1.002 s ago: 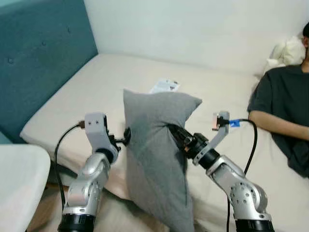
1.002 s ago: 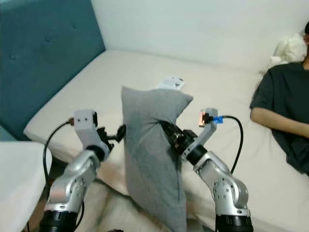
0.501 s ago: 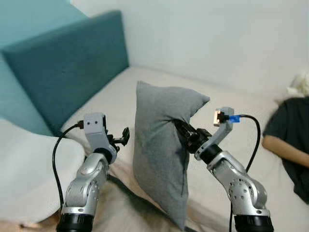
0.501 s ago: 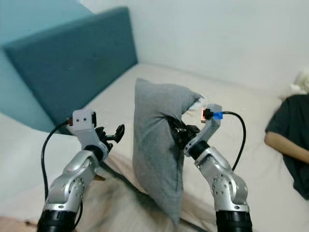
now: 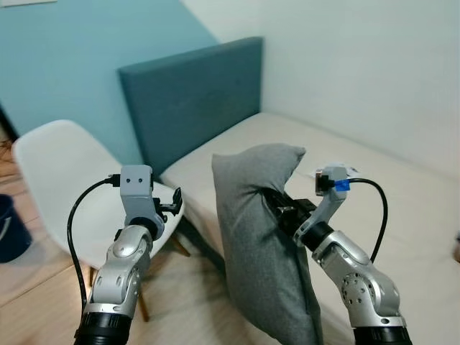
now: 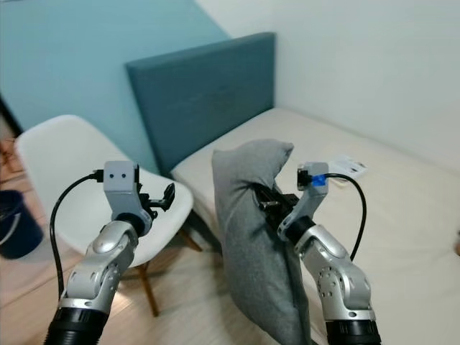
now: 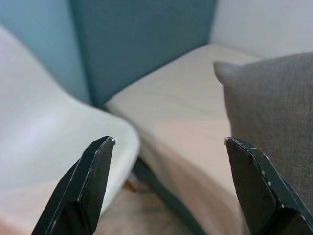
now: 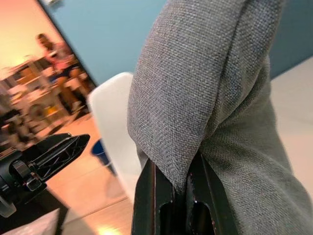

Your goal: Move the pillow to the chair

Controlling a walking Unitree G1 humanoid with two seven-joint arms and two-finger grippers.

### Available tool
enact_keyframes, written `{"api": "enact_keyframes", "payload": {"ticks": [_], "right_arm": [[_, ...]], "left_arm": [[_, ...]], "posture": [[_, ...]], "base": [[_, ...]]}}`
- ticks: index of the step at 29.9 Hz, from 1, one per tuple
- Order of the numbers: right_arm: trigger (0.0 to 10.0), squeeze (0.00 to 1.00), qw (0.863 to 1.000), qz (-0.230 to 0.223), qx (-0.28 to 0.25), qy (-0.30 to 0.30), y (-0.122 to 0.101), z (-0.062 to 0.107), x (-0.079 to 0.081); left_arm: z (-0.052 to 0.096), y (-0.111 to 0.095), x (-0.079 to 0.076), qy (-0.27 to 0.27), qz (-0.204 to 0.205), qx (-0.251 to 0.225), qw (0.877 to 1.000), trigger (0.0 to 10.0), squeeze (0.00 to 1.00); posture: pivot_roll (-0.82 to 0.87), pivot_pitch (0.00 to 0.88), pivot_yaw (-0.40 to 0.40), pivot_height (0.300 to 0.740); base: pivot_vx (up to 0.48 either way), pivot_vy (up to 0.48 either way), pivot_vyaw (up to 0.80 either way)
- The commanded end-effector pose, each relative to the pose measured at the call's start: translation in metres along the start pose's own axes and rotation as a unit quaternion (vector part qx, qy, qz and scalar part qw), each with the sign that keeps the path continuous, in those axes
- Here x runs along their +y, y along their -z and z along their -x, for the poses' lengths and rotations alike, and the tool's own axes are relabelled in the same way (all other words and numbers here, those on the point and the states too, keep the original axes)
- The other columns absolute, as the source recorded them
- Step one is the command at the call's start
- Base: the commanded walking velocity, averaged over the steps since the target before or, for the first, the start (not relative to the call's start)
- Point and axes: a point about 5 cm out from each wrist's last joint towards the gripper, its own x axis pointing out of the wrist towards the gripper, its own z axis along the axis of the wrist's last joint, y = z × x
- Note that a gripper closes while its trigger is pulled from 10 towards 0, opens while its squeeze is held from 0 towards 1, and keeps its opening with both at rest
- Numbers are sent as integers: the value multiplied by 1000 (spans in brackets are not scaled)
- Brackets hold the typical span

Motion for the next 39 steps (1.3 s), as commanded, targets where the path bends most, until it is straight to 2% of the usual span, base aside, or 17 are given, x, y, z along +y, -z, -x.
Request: {"api": "enact_keyframes", "payload": {"ticks": [1,11,18,22,39], "right_arm": [[10000,0,999,14,-35,-30,-11,-4,9],[10000,0,998,15,-35,-41,-8,-3,9],[10000,0,999,8,-38,-25,-6,-3,4],[10000,0,1000,0,-21,15,-1,-6,-6],[10000,0,1000,2,-13,8,5,-6,-7]], "left_arm": [[1,8,1,3,2,11,1000,10000,0],[1,12,-1,9,10,13,1000,10000,0],[1,14,-3,14,16,8,1000,10000,0],[1,15,-3,16,17,6,1000,10000,0],[-1,22,-5,23,18,13,999,10000,0]], "posture": [[-75,0,33,721],[-77,0,30,721],[-77,0,23,721],[-78,0,22,721],[-86,0,20,721]], "base": [[0,0,800],[0,0,800],[0,0,800],[351,0,0],[478,0,0]]}}
